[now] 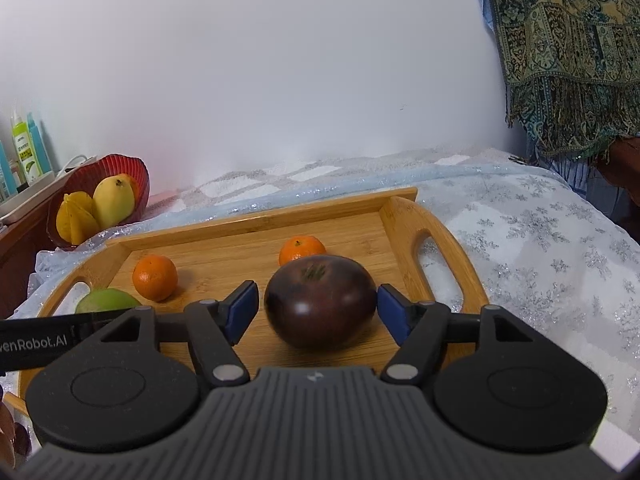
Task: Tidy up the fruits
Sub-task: 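Open both grippers to release the apple and tomato, then withdraw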
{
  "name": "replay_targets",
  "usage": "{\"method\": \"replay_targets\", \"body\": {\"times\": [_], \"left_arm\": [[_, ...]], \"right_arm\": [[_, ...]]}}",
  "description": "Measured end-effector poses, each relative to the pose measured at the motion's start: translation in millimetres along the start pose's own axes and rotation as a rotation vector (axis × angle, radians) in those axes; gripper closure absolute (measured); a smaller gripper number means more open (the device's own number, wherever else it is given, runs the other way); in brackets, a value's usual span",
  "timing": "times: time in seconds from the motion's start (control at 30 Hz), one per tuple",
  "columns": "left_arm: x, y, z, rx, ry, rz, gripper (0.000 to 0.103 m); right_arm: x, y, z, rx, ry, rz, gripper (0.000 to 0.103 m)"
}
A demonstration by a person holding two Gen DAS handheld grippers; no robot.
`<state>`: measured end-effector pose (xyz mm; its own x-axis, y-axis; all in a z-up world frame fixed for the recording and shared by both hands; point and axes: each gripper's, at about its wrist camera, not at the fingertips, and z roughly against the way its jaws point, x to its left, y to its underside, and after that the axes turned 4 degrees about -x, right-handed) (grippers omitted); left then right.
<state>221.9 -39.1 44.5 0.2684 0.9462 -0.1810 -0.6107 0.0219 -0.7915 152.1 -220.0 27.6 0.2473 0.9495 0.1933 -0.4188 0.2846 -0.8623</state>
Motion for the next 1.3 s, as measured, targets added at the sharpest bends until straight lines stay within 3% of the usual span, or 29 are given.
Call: {"method": "replay_targets", "body": {"times": [0.37, 0.77, 0.87, 1.03, 1.3], "left_arm": [[1, 3, 3, 0.0, 0.0, -0.006, 0.017], [5, 9, 17, -0.017, -0.017, -0.005, 0.01], [4, 16, 26, -0.023, -0.005, -0.021, 0.004], [4, 28, 47, -0.018, 0.02, -0.036, 0.003], [9, 49, 103, -0.055, 0.005, -0.077, 0.0]], "right_arm": [[3, 2, 7, -0.025, 0.002, 0.028, 0.017], [2, 6, 25, -0.068, 0.028, 0.042, 0.012], [5, 10, 39, -0.097, 0.034, 0.057, 0.011], [9, 18, 65, -0.145, 0.023, 0.073, 0.01], [-2, 28, 108, -0.172, -0.039, -0.023, 0.005]]}}
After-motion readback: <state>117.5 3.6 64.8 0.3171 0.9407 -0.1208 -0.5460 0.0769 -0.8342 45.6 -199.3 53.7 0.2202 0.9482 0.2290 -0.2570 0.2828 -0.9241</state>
